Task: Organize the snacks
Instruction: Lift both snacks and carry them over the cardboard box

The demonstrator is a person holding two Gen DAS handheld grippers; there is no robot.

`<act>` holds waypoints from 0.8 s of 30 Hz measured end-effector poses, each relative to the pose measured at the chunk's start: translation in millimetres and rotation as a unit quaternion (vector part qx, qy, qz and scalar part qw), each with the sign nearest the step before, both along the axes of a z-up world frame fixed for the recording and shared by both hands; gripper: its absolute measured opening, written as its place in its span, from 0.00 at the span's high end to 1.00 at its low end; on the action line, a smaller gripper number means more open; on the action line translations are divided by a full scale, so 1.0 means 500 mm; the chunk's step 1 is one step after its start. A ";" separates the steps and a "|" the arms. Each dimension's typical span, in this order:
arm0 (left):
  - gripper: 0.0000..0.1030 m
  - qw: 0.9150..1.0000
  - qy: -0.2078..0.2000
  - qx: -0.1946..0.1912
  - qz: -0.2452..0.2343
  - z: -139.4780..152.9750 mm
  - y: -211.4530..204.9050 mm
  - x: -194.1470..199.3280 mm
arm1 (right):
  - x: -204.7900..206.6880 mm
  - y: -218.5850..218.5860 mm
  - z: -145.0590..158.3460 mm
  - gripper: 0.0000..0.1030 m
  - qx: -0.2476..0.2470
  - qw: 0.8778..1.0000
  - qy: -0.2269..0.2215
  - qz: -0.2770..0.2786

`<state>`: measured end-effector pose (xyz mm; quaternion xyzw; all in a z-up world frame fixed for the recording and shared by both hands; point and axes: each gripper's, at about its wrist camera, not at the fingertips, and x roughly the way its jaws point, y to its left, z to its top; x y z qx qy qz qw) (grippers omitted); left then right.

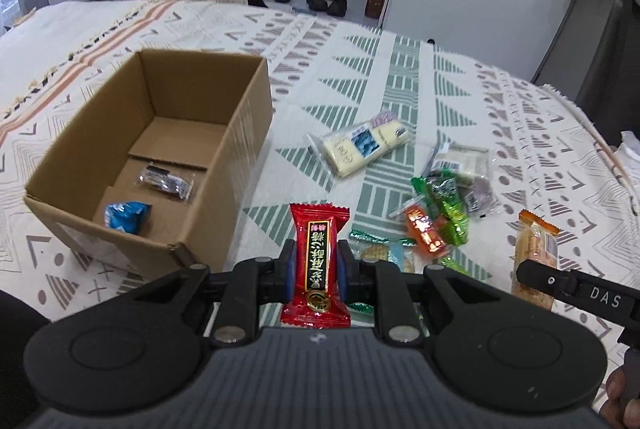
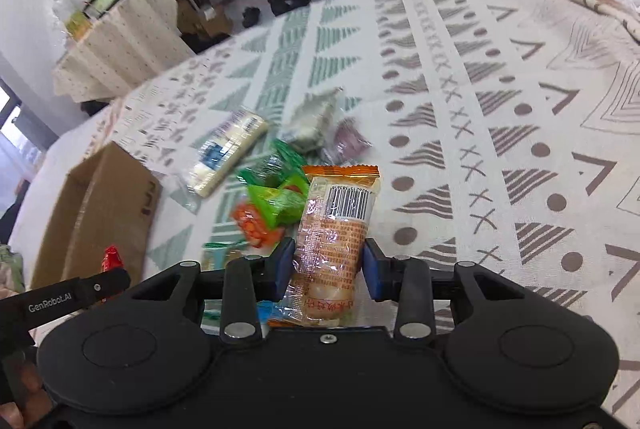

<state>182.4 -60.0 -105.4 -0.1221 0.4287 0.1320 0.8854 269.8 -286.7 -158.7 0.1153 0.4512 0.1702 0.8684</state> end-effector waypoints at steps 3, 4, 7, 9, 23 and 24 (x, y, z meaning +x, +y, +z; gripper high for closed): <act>0.82 1.000 -0.007 -0.002 -0.001 0.022 0.003 -0.018 | -0.019 0.000 0.015 0.65 0.005 1.000 -0.013 -0.001; 0.82 1.000 -0.010 -0.003 -0.003 0.030 0.005 -0.023 | -0.026 -0.003 0.019 0.65 0.007 1.000 -0.016 -0.003; 0.82 1.000 -0.017 -0.005 -0.008 0.052 0.009 -0.036 | -0.048 -0.014 0.034 0.65 0.008 0.999 -0.030 -0.009; 0.82 1.000 -0.023 -0.004 -0.010 0.066 0.013 -0.045 | -0.059 -0.018 0.045 0.65 0.008 0.999 -0.035 -0.012; 0.82 0.998 -0.056 -0.020 -0.010 0.134 0.069 -0.107 | -0.145 0.027 0.123 0.65 0.018 0.996 -0.085 -0.011; 0.82 0.998 -0.058 -0.022 -0.011 0.137 0.074 -0.109 | -0.148 0.032 0.126 0.65 0.019 0.996 -0.087 -0.011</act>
